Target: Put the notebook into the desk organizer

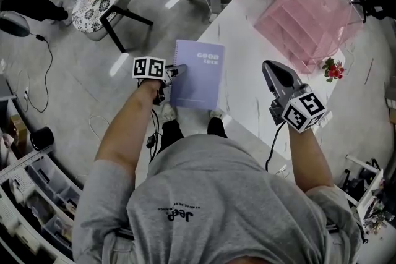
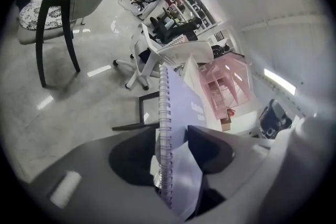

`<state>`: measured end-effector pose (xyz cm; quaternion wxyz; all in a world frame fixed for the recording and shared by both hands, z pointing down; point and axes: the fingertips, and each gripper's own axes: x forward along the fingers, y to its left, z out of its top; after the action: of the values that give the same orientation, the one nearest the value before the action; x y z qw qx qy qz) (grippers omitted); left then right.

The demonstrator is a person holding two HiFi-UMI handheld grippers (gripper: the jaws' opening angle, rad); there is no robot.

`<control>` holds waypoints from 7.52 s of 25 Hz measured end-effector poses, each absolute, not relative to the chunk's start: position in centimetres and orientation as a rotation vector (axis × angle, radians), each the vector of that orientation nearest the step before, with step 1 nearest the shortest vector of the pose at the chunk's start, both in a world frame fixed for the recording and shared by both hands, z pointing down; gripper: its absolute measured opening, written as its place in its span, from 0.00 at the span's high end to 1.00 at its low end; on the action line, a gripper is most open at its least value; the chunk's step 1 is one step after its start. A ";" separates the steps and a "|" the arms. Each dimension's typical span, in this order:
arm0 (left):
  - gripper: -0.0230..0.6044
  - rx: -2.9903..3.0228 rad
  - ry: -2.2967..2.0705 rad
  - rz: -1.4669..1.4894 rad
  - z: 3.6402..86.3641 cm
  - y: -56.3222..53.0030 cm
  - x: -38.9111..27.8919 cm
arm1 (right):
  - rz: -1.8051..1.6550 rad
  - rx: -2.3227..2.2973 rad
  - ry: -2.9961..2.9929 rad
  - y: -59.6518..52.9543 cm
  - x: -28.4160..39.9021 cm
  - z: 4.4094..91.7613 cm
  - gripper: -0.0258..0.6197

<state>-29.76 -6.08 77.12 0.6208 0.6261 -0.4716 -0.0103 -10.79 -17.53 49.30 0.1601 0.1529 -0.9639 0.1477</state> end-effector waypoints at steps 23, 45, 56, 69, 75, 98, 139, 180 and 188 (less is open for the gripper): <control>0.82 1.673 -1.107 0.153 64.7 -5.4 -31.1 | 0.401 0.468 -2.828 -18.1 -11.2 46.4 0.96; 0.82 2.222 -0.870 0.307 39.1 -23.3 -14.9 | 0.203 1.007 -2.945 -29.0 6.8 35.3 0.96; 0.82 2.306 -0.779 0.300 33.5 -35.1 -6.3 | 0.210 1.197 -2.913 -31.7 15.7 35.3 0.96; 0.82 2.117 -0.787 0.316 39.1 -48.4 -4.0 | 0.266 1.289 -2.852 -34.9 20.8 37.7 0.96; 0.82 2.073 -0.948 0.477 42.5 -51.7 -4.9 | 0.282 1.298 -2.838 -35.5 21.7 38.5 0.96; 0.34 2.340 -1.580 1.685 46.9 -54.8 -4.3 | 0.307 1.279 -2.850 -36.2 22.6 39.4 0.96; 0.77 2.428 -1.947 0.010 30.3 -16.7 -31.5 | 0.077 0.638 -3.055 -26.9 -10.2 30.8 0.96; 0.87 2.231 -2.081 -0.153 34.2 -2.2 -39.7 | 0.112 0.330 -3.004 -18.5 -22.4 34.1 0.96; 0.87 2.238 -2.069 -0.156 34.3 -2.2 -39.2 | 0.104 0.331 -3.004 -18.4 -22.0 34.0 0.96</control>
<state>-39.22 -2.20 34.30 0.0448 0.7325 -0.6774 -0.0510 -22.03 -18.40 33.99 0.0586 0.1092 -0.9917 0.0344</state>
